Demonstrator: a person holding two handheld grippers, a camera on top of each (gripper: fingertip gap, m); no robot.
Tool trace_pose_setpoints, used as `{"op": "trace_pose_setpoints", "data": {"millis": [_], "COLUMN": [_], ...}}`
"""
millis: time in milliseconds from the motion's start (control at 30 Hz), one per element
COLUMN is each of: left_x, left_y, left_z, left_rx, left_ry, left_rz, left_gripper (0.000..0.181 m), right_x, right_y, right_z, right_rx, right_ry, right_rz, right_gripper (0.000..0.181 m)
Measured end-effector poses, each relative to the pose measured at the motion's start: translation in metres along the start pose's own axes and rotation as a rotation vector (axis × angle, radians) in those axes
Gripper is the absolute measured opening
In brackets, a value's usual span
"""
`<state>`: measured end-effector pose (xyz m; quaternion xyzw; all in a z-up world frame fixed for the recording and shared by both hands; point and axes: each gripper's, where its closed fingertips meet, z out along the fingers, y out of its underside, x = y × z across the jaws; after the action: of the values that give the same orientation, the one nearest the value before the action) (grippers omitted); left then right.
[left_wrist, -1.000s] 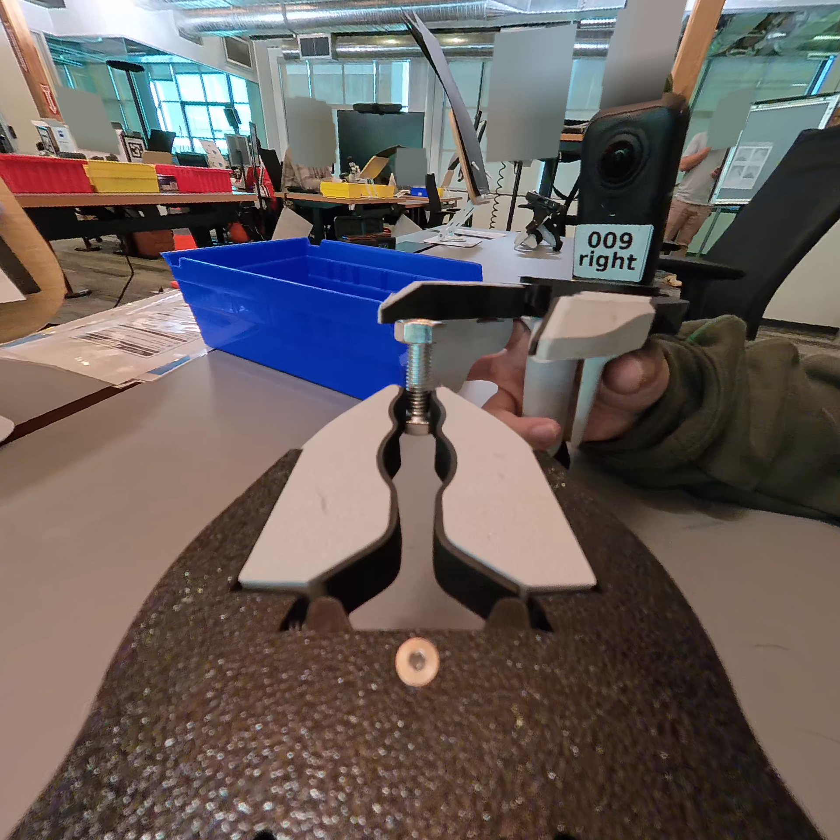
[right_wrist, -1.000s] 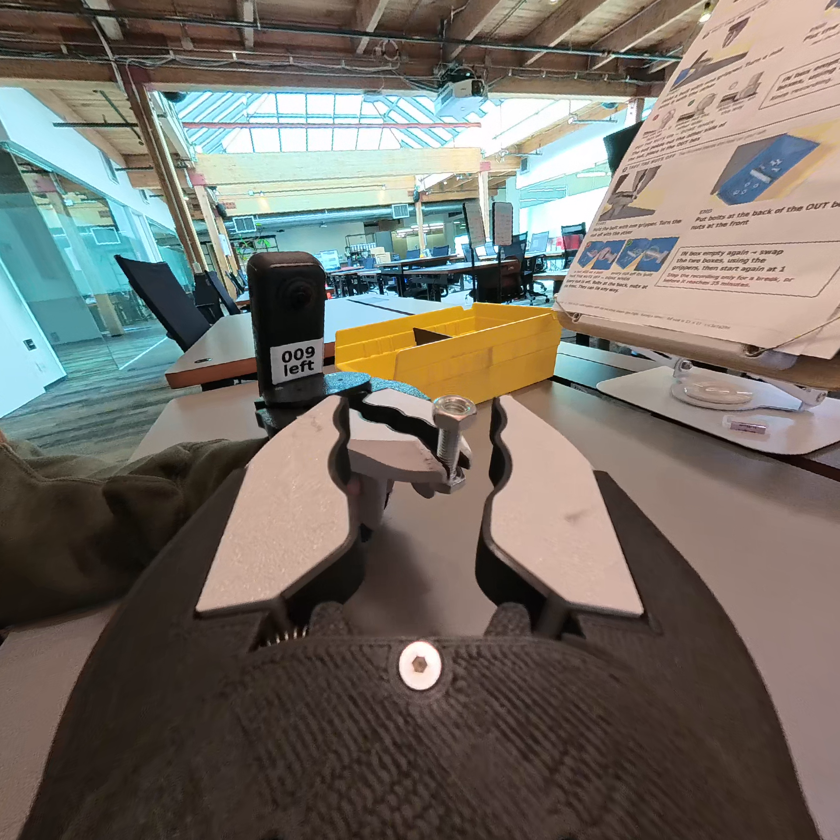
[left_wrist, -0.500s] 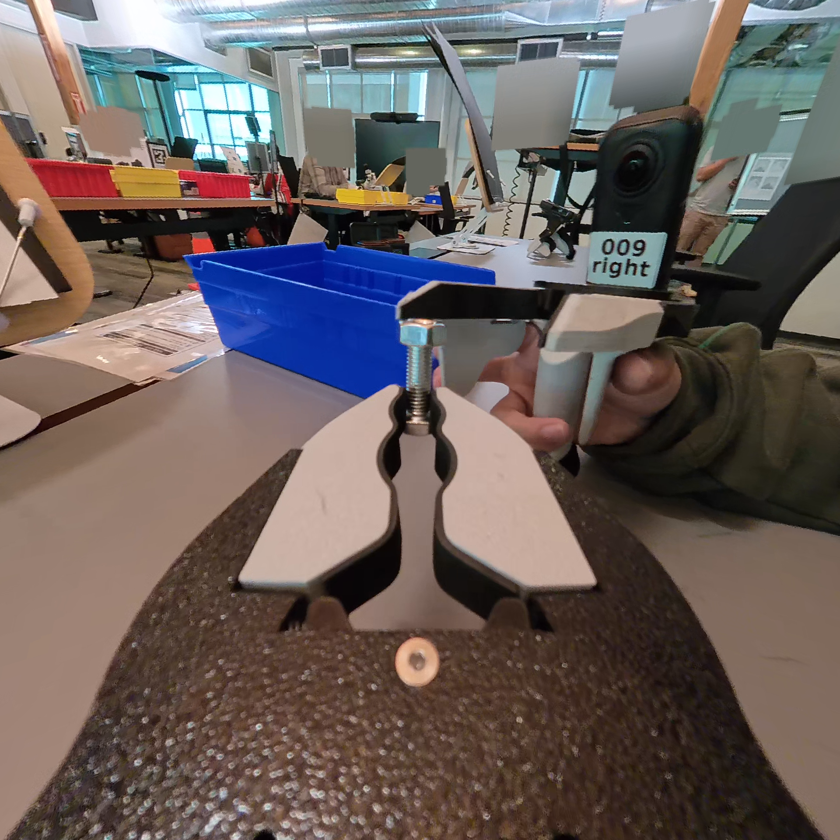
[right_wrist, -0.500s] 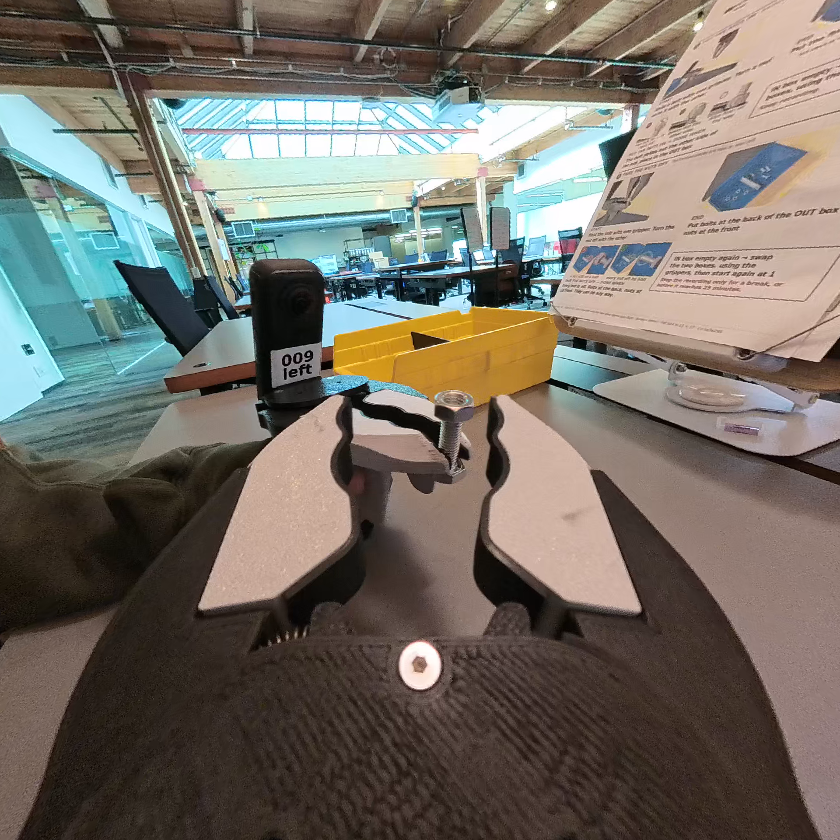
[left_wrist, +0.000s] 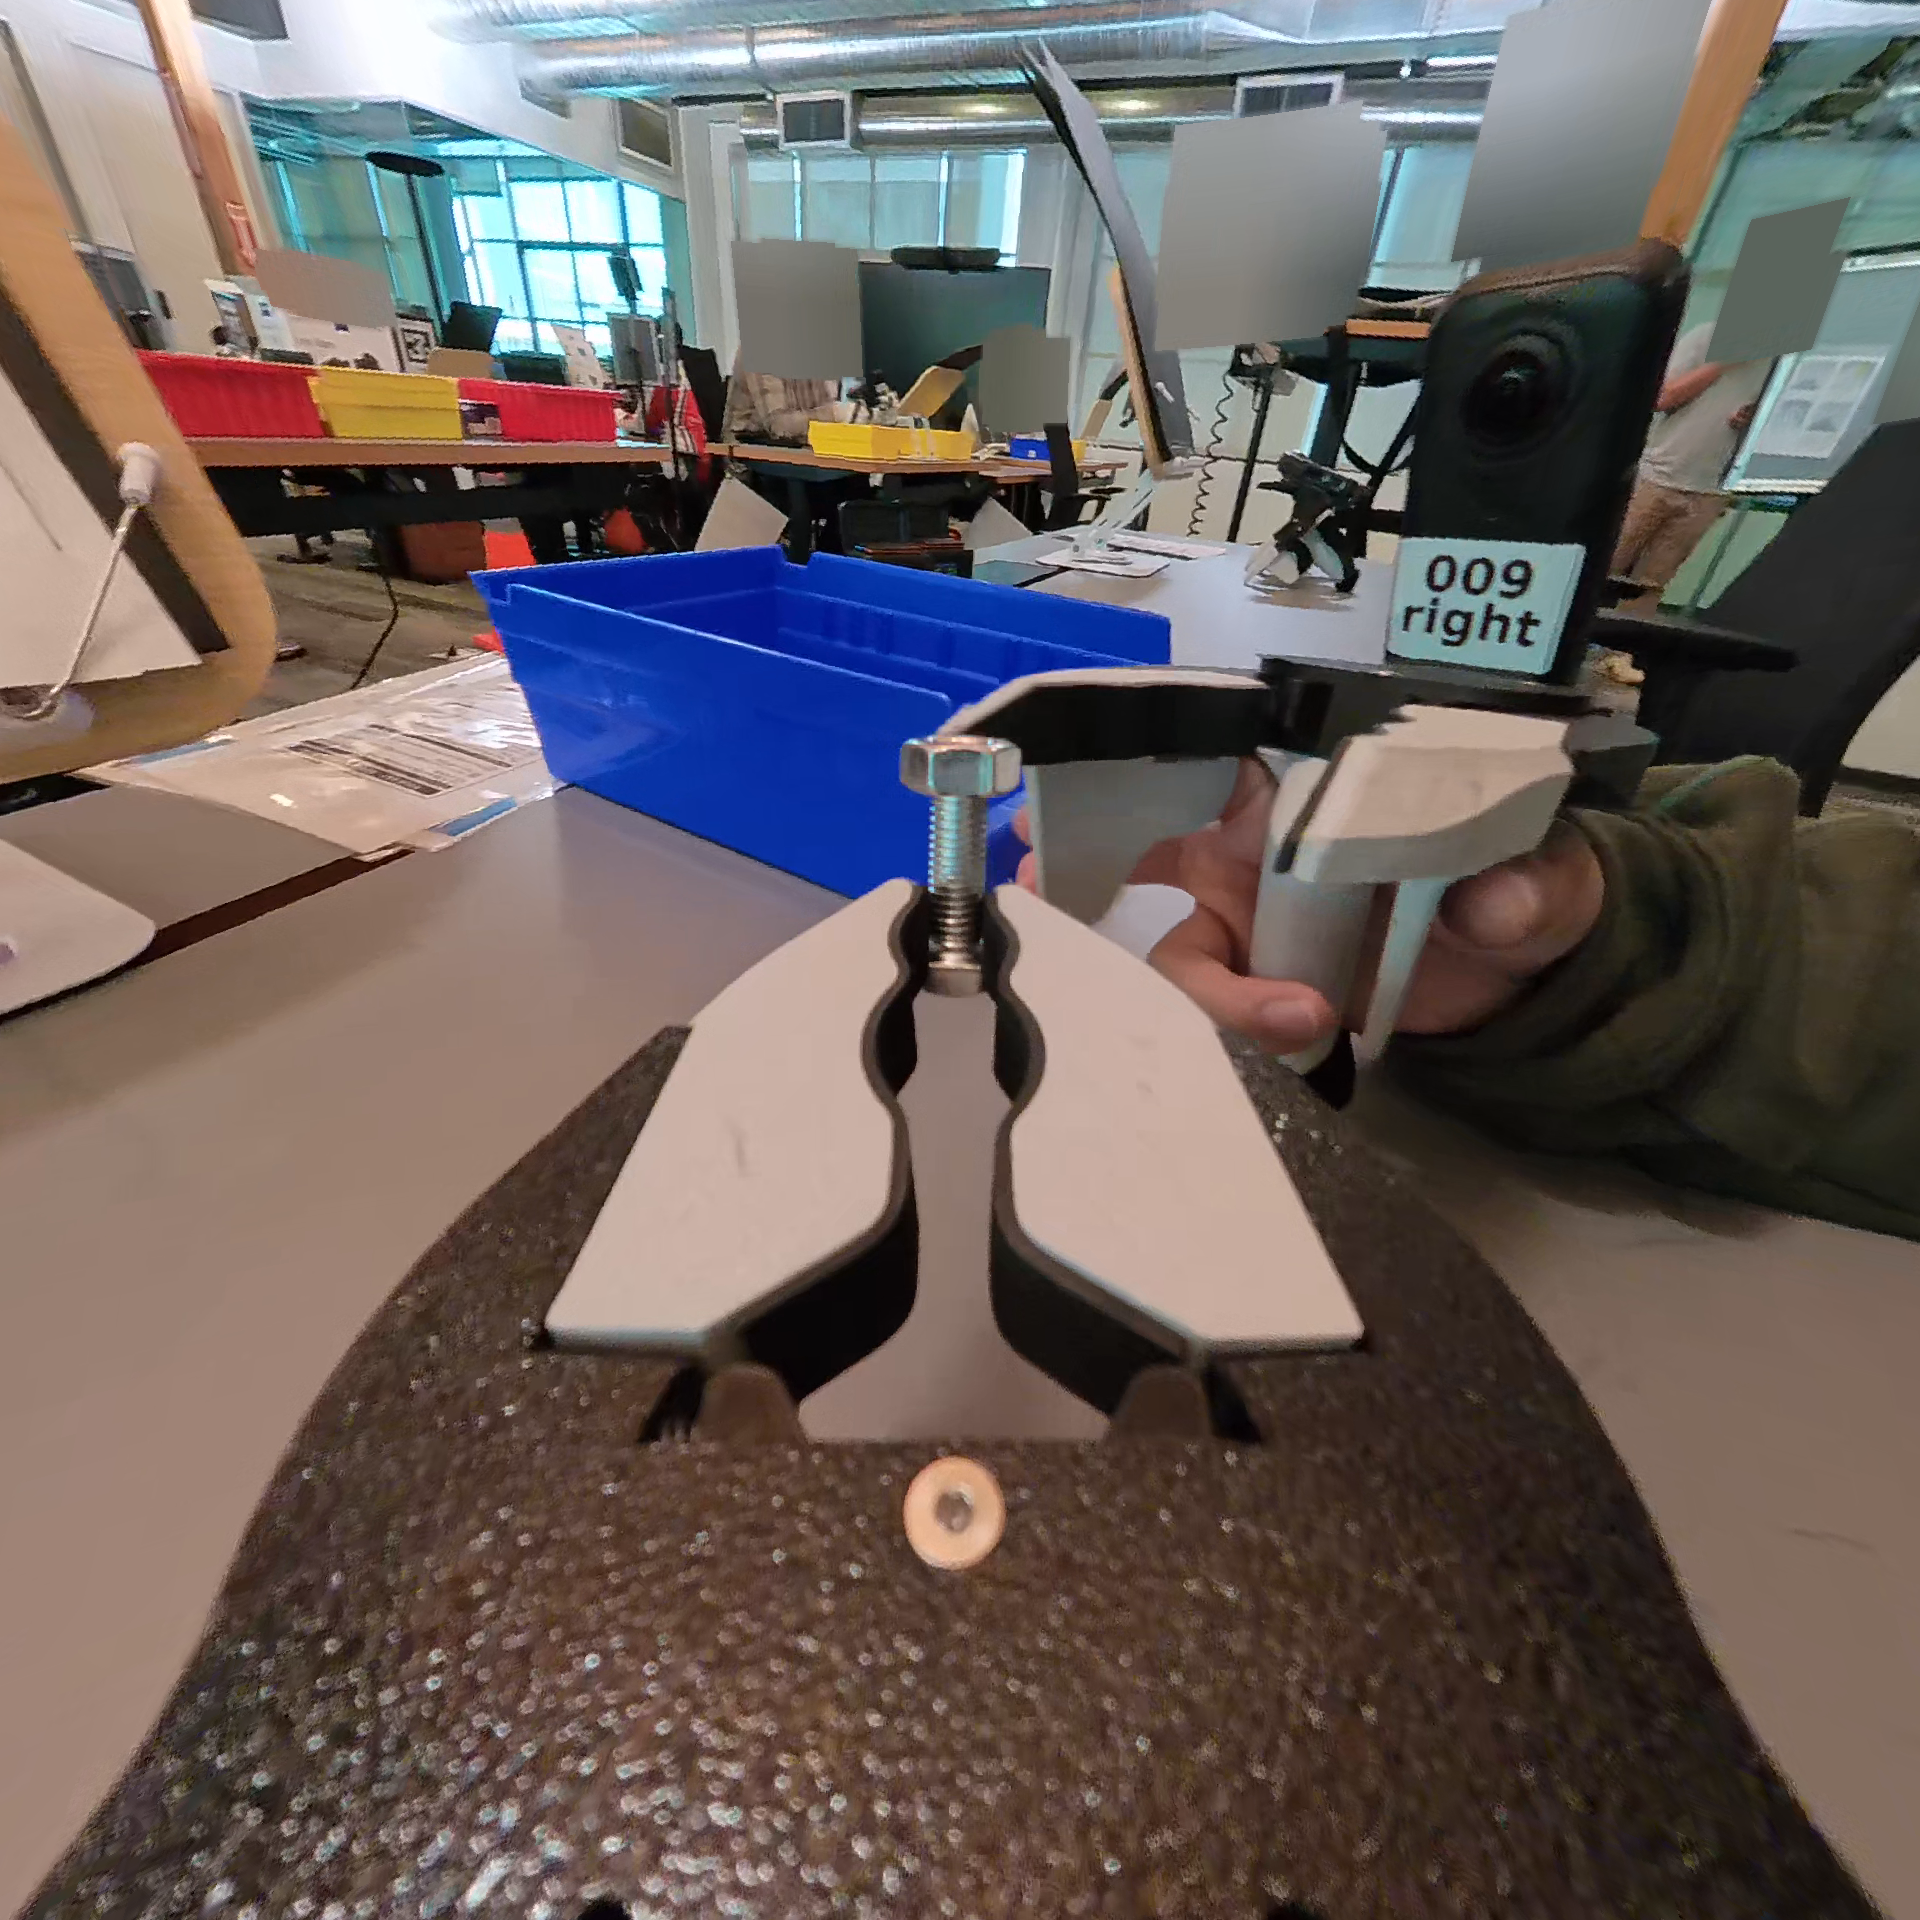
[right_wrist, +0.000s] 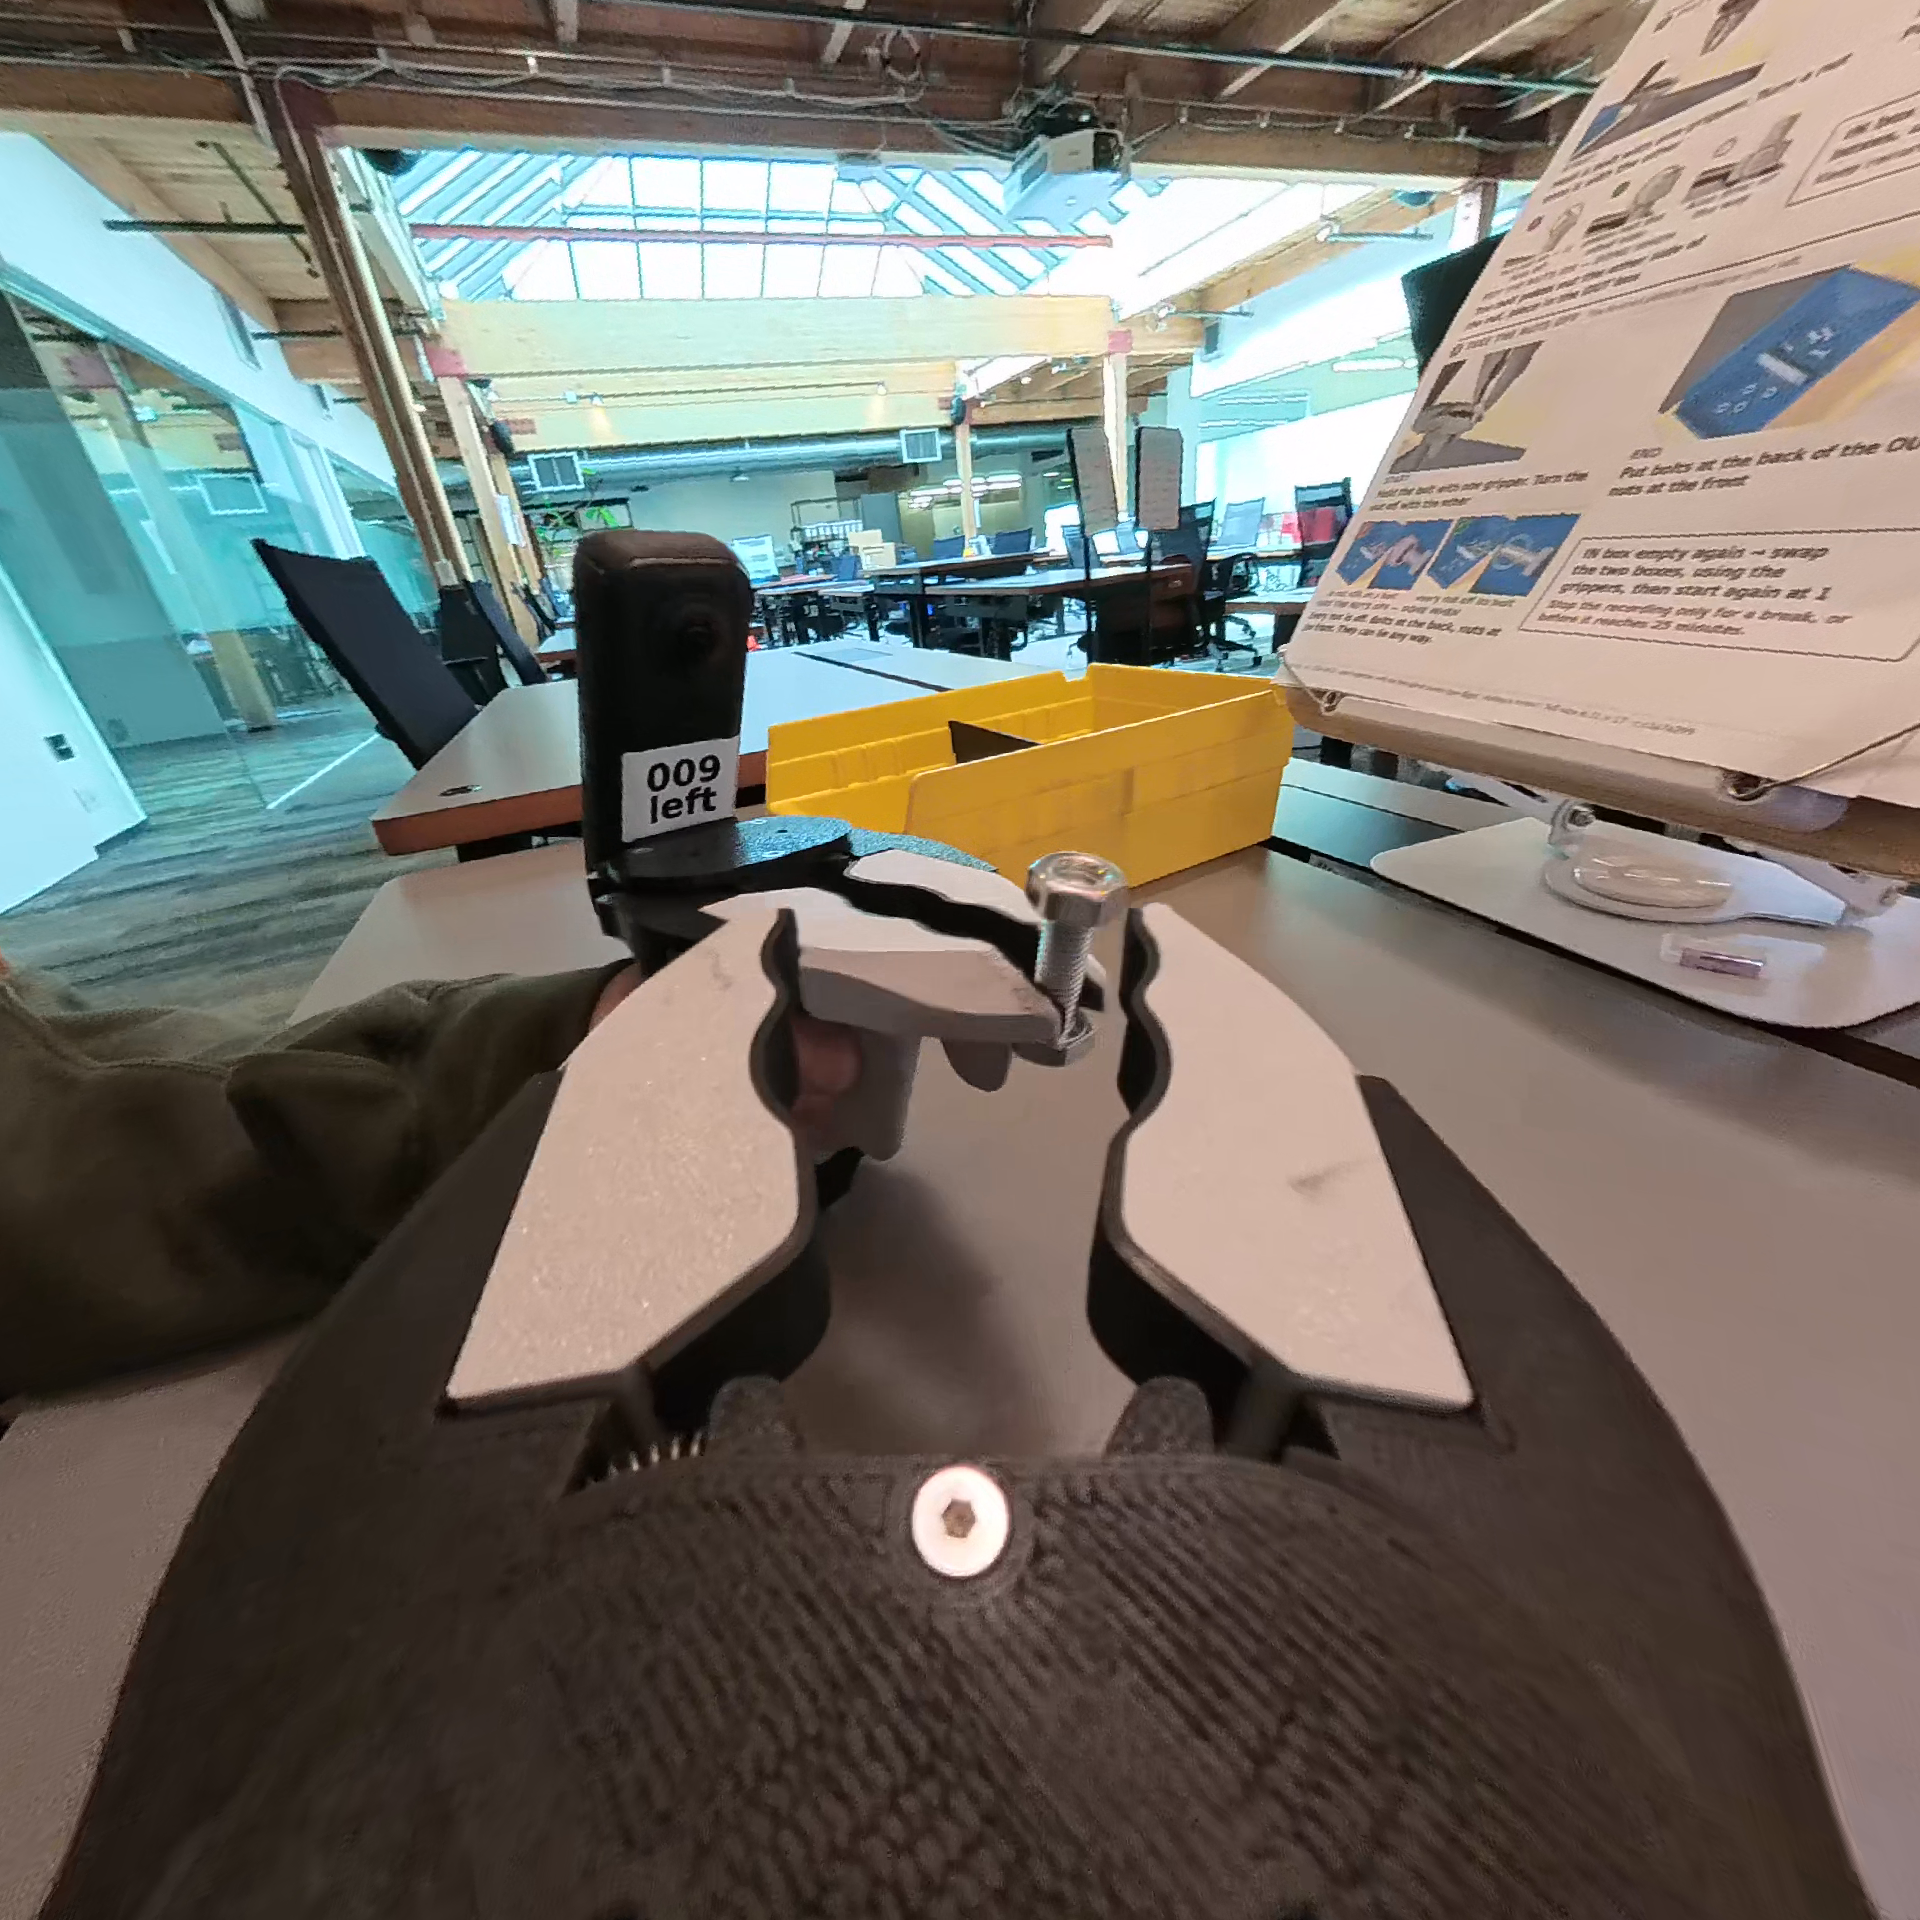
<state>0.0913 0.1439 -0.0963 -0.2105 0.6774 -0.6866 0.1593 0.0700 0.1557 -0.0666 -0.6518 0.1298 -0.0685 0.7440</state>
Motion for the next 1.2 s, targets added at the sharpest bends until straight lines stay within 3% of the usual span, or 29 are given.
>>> {"op": "trace_pose_setpoints", "data": {"millis": [100, 233, 300, 467, 600, 733, 767, 800, 833, 933, 1033, 1200], "left_x": [0.008, -0.007, -0.015, -0.005, 0.010, -0.006, -0.011, -0.014, -0.014, -0.008, 0.002, 0.006], "left_y": [0.003, 0.002, 0.000, -0.001, 0.004, 0.005, 0.004, 0.004, 0.003, 0.003, 0.004, 0.007], "left_z": [0.004, 0.000, -0.004, -0.002, 0.005, 0.001, -0.001, -0.002, -0.003, -0.001, 0.003, 0.006], "left_rx": [-0.019, -0.018, -0.004, 0.005, -0.026, -0.036, -0.027, -0.021, -0.014, -0.013, -0.030, -0.045], "left_ry": [0.036, -0.055, -0.087, -0.023, 0.046, -0.050, -0.077, -0.080, -0.072, -0.043, -0.001, 0.016], "left_rz": [0.023, 0.018, -0.015, -0.012, 0.012, 0.007, -0.008, -0.028, -0.042, -0.030, 0.002, 0.012], "left_gripper": [0.009, 0.009, 0.009, 0.009, 0.009, 0.009, 0.009, 0.009, 0.009, 0.009, 0.009, 0.009], "right_x": [0.000, -0.005, -0.012, 0.002, 0.001, -0.005, -0.006, -0.013, -0.016, 0.003, 0.013, 0.014], "right_y": [0.002, 0.002, 0.003, 0.001, -0.002, 0.003, 0.003, 0.003, 0.001, -0.001, -0.001, 0.001], "right_z": [0.001, 0.003, 0.001, 0.001, 0.001, 0.003, 0.002, 0.000, 0.000, -0.001, -0.003, -0.002], "right_rx": [-0.008, -0.017, -0.027, -0.010, 0.015, -0.017, -0.022, -0.024, -0.018, 0.010, 0.023, 0.019], "right_ry": [0.004, -0.021, -0.070, 0.019, 0.005, -0.026, -0.041, -0.094, -0.115, 0.007, 0.062, 0.056], "right_rz": [0.003, -0.003, -0.014, -0.002, 0.032, 0.028, 0.024, 0.016, 0.020, 0.030, 0.056, 0.073], "right_gripper": [0.066, 0.068, 0.049, 0.067, 0.068, 0.070, 0.064, 0.044, 0.040, 0.054, 0.055, 0.034]}}
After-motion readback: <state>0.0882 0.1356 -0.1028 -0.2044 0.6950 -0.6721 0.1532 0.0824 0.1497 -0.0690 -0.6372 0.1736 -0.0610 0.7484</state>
